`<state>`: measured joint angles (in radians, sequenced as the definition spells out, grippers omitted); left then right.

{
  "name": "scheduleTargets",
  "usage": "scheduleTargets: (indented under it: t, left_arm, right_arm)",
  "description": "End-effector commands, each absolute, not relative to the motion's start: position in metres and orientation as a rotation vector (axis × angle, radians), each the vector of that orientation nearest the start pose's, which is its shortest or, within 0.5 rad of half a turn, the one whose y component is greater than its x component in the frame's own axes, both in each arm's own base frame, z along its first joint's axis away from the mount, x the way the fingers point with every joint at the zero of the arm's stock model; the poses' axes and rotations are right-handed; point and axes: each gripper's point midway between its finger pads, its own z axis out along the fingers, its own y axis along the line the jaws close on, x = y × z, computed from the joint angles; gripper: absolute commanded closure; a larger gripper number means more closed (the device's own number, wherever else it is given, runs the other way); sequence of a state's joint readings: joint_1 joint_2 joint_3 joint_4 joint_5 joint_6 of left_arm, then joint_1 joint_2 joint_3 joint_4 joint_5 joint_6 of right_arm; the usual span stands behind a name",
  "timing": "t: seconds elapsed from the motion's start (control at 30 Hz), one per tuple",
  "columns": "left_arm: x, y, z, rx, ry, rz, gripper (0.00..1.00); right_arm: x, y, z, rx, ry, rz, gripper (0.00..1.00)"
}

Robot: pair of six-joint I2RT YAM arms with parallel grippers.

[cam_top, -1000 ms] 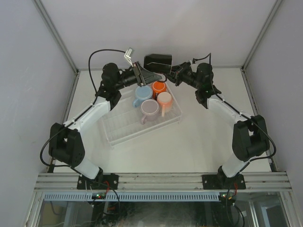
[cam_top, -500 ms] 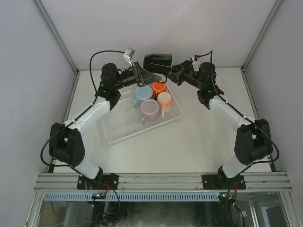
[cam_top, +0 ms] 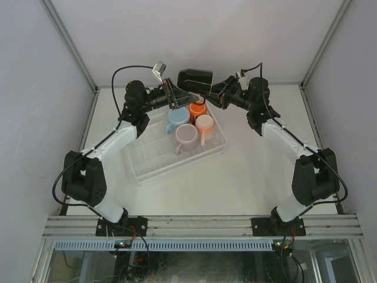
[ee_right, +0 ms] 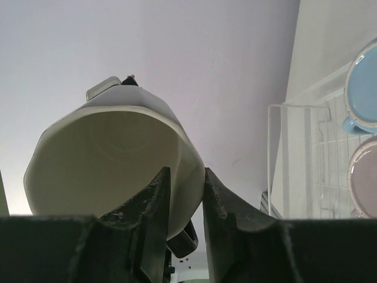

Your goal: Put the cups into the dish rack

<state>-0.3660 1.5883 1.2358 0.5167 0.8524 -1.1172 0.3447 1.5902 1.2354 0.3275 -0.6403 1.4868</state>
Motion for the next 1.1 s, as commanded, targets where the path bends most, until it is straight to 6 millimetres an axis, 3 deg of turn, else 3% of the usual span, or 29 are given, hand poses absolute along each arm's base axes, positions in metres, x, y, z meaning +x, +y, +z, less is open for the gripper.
scheduleTargets:
  t: [0.0, 0.53, 1.07]
  left_arm:
    - [0.361, -0.288, 0.391, 0.208, 1.552, -1.696, 1.00]
    - [0.333, -0.292, 0.385, 0.184, 1.603, -1.834, 1.00]
    - [0.290, -0.299, 0.375, 0.217, 1.685, -1.876, 1.00]
  right_arm:
    - [0.372, 0.283, 0.364, 0.360, 1.872, 1.837, 0.73]
    - [0.388, 0.281, 0.378, 0.318, 1.808, 1.826, 0.68]
    - [0.397, 0.285, 0.374, 0.290, 1.810, 1.804, 0.61]
